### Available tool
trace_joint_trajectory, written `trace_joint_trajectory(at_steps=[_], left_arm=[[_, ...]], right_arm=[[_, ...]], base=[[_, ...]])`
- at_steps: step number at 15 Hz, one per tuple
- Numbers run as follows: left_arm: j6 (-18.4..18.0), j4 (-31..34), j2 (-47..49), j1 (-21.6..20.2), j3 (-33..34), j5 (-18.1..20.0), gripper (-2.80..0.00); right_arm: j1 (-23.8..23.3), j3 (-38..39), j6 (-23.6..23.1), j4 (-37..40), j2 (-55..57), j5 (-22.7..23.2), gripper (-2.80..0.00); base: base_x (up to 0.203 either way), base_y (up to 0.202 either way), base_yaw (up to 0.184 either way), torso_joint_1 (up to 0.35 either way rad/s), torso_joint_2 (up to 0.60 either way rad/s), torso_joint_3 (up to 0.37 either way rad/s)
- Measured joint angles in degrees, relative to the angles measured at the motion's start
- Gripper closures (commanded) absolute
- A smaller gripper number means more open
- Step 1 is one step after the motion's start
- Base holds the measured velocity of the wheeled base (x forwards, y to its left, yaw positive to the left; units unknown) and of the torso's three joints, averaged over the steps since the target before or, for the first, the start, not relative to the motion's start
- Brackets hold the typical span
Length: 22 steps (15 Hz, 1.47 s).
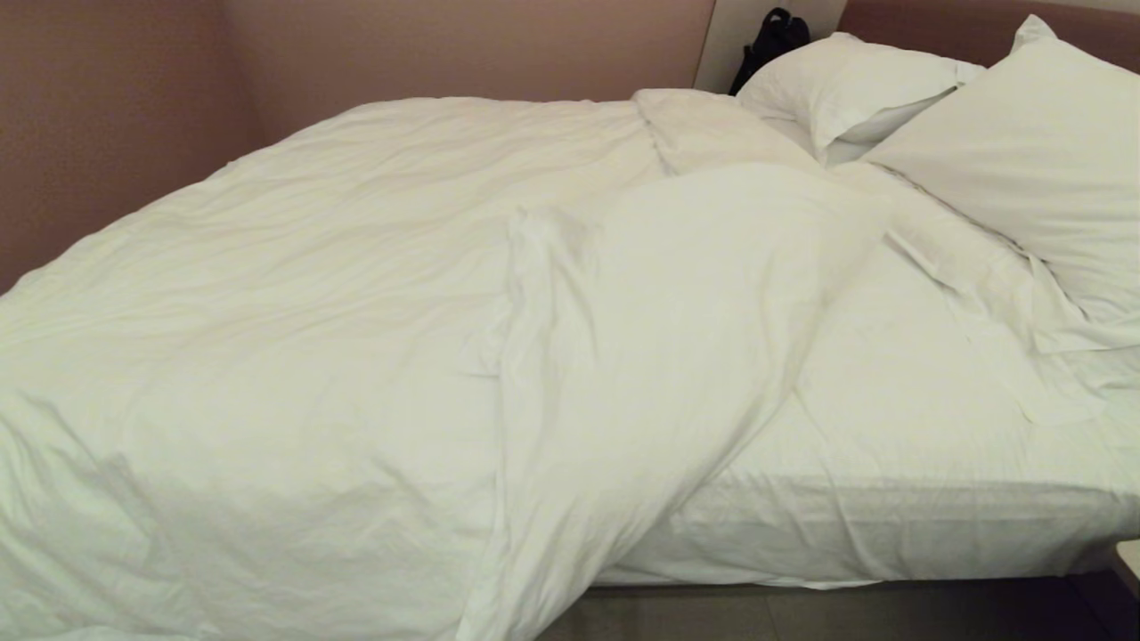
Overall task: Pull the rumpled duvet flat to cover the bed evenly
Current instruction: Hold the folded corner of the quilt
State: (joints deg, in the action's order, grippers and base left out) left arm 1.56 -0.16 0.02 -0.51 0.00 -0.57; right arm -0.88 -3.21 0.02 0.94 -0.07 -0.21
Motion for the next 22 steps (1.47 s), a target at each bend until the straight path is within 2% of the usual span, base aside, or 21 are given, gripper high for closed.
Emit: trace_joint_trajectory(at_steps=[3, 9, 16, 22], left_arm=[[0.0, 0.0, 0.0, 0.0, 0.0, 0.0, 0.00], [0.0, 0.0, 0.0, 0.0, 0.0, 0.0, 0.00], [0.0, 0.0, 0.0, 0.0, 0.0, 0.0, 0.00], [0.0, 0.0, 0.0, 0.0, 0.0, 0.0, 0.00]], right_arm=[[0.0, -5.9, 0.0, 2.6, 0.0, 1.0, 0.00], [0.0, -10.6, 0.2, 6.9, 1.4, 3.9, 0.00], [0.0, -16.2, 3.5, 5.8, 12.5, 9.2, 0.00], [0.0, -23.4, 6.9, 0.6, 26.4, 15.2, 0.00]], base=[[0.000, 0.000, 0.000, 0.000, 0.00, 0.000], [0.000, 0.000, 0.000, 0.000, 0.00, 0.000], [0.000, 0.000, 0.000, 0.000, 0.00, 0.000], [0.000, 0.000, 0.000, 0.000, 0.00, 0.000]])
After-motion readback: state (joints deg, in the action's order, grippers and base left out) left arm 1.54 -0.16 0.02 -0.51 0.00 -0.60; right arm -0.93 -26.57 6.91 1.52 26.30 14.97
